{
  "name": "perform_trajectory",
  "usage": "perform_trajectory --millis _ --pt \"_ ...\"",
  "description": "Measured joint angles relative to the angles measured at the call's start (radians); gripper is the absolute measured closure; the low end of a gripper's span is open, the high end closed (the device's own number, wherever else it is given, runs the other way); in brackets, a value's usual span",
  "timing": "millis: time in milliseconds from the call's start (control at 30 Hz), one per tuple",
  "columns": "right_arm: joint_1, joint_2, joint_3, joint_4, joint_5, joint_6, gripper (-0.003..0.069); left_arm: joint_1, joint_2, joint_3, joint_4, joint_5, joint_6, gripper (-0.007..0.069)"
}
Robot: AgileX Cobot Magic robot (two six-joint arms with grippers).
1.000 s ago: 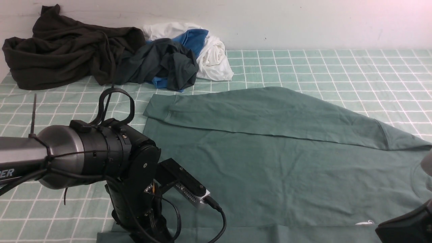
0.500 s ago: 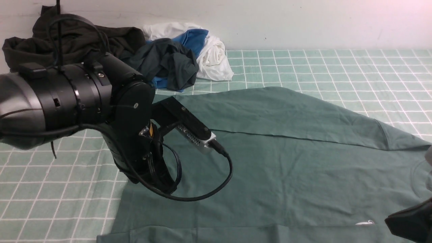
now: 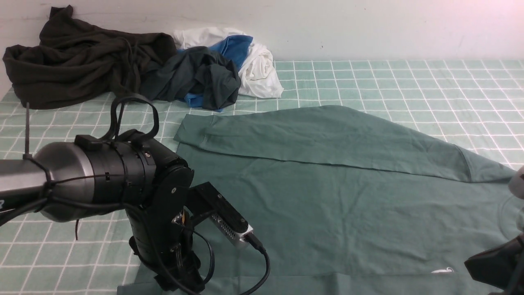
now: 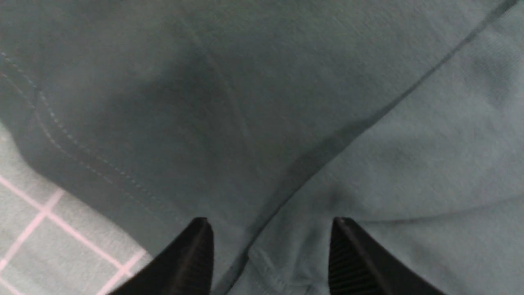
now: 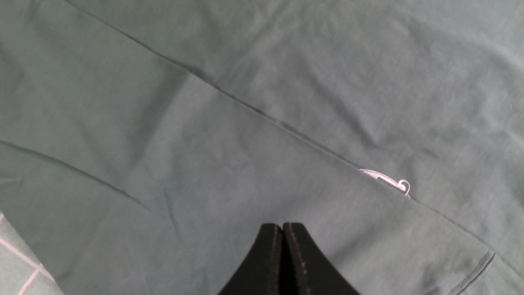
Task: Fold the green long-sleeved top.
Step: Use the left arm to clamp the cuff closest to it, then use the left arm to drag and place the cuff at the centered position on the left edge of the fabric
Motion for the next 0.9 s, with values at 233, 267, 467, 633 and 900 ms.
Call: perform_trajectory --millis 233,267,467,633,900 --pt "0.000 0.000 0.000 -0.016 -0.006 0.023 0.0673 0.008 0.040 0.000 -0.045 0.005 0.013 0.0321" --pt "0.000 0.000 0.000 -0.026 -0.006 0.042 0.0673 0.008 0.040 0.000 -0.062 0.010 0.027 0.0407" --pt "0.000 0.034 0.001 -0.120 -0.007 0.241 0.0638 0.008 0.022 -0.001 -0.088 0.033 0.073 0.0610" --pt "0.000 0.113 0.043 -0.217 -0.034 0.382 0.0519 0.008 -0.035 -0.050 -0.084 0.092 0.081 0.0616" --pt "0.000 0.344 0.140 -0.424 -0.212 0.684 0.0256 0.008 -0.096 -0.180 -0.079 0.167 0.081 0.0616"
